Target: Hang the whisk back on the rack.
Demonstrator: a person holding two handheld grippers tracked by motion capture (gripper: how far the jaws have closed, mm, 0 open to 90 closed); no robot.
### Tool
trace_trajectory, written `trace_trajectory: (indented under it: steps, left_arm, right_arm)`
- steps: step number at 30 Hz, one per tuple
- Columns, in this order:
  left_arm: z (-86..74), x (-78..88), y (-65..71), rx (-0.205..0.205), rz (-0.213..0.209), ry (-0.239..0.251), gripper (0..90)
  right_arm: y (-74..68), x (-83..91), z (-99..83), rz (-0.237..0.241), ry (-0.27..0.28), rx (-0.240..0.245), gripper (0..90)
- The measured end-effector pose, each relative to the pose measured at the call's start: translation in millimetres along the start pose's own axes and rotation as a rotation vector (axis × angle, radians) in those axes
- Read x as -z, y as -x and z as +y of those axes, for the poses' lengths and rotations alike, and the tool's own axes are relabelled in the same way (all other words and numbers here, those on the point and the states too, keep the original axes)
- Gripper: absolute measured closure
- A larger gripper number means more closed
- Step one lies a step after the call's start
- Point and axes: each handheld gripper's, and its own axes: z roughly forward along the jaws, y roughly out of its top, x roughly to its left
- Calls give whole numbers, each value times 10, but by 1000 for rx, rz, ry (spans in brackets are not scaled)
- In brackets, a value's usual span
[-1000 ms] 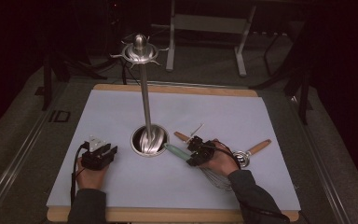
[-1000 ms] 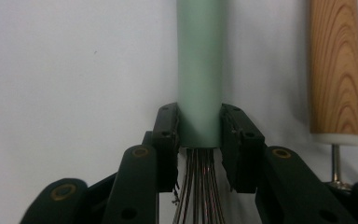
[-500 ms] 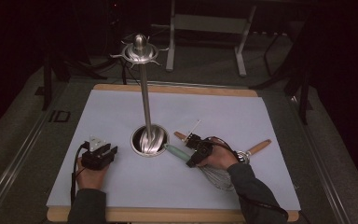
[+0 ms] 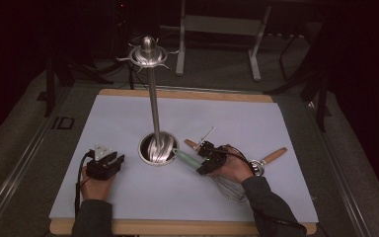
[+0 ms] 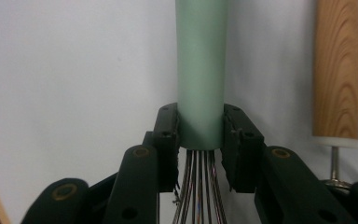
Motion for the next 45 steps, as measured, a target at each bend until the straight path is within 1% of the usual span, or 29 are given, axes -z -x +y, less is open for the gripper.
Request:
trace_trajectory:
  steps: [1,2,3,7,10,14,18,22,23,34,45]
  left_arm:
    - [0,0,0,0,0,0,652]
    - [0,1,1,-1,0,1,652]
    - [0,1,1,-1,0,1,652]
    - [-1,1,1,-2,0,1,652]
    - [-1,2,2,-3,0,1,652]
    - [-1,3,3,-4,1,1,652]
    - [-1,2,3,-4,1,1,651]
    - [-1,2,3,-4,1,1,651]
    - [-1,2,3,-4,0,1,651]
    - [0,1,3,-6,1,1,649]
    - [-1,2,6,-6,0,1,648]
  right_arm:
    - [0,0,0,0,0,0,693]
    - [-8,29,-4,2,15,-2,693]
    - [-22,89,-18,14,57,-6,693]
    - [-40,185,-48,37,142,-28,693]
    - [-50,245,-63,40,181,-33,693]
    - [-65,336,-75,45,227,-29,694]
    - [-85,425,-89,48,279,-14,694]
    - [-102,488,-94,36,327,3,695]
    - [-107,502,-94,36,338,-1,696]
    - [-120,580,-91,32,421,13,696]
    - [-129,739,-33,12,472,23,696]
